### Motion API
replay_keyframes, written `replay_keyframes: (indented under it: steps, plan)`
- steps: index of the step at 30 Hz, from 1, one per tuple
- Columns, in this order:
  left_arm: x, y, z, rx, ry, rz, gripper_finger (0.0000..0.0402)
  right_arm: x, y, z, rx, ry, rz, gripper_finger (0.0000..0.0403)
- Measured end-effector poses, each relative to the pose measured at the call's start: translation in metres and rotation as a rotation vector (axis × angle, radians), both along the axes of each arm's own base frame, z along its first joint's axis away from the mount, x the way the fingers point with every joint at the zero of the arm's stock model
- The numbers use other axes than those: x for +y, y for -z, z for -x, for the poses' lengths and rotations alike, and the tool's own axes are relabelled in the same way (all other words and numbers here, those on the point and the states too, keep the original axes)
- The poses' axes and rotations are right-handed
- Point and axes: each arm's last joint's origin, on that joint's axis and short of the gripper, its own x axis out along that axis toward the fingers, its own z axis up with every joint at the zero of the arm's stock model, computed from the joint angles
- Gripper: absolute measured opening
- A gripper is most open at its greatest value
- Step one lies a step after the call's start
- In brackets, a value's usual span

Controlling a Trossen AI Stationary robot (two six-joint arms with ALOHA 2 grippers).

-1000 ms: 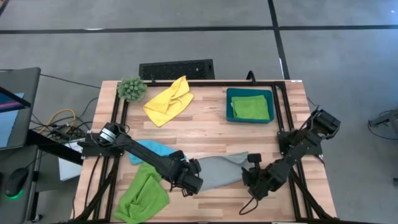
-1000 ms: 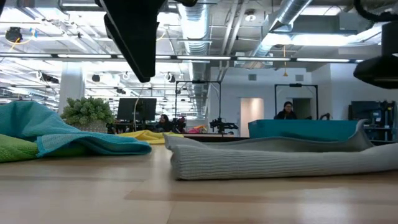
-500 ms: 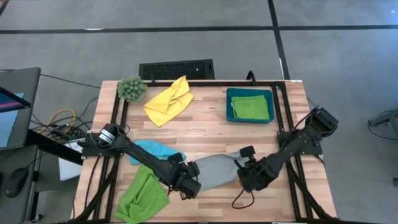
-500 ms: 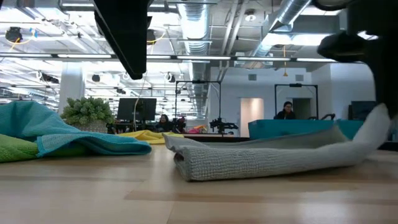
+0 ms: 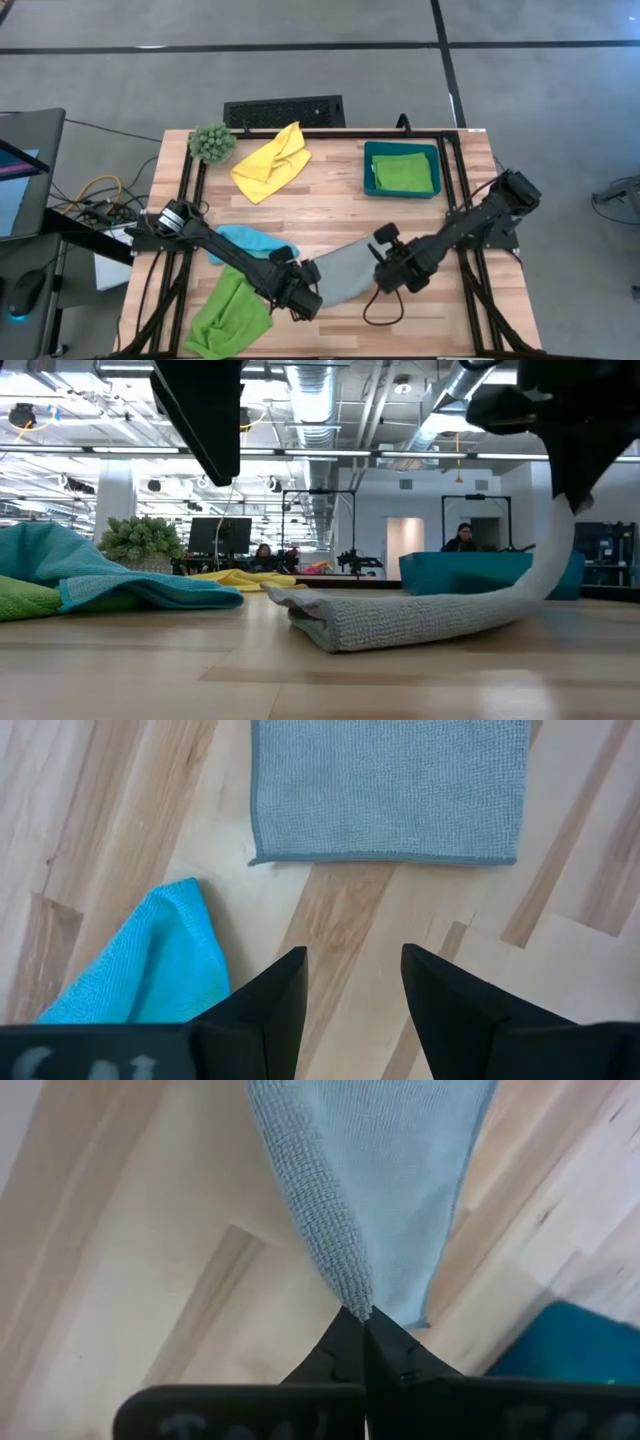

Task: Fold microfiber towels
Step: Fold the dark white microfiber cloth

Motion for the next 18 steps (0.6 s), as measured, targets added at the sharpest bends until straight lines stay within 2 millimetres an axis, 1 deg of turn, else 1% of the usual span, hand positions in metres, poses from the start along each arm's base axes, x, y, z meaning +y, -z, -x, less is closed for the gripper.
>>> replay_keyframes:
  steps: [5,7,13,18]
  plan:
    - [0.0,0.0,0.0,-0.006,-0.003,-0.009,0.0158,0.001,-0.004,-0.006,-0.001,-0.031,0.001,0.0004]
    - [0.0,0.0,-0.001,-0.011,-0.006,-0.006,0.0158,0.003,-0.002,-0.009,0.001,-0.031,0.002,0.0004]
    - [-0.004,0.002,-0.007,-0.08,0.025,0.024,0.0158,0.0,0.003,-0.009,0.043,0.008,0.029,0.0005]
    - [-0.003,0.001,-0.012,-0.125,0.027,0.031,0.0158,-0.002,0.001,-0.006,0.043,0.001,0.087,0.0005]
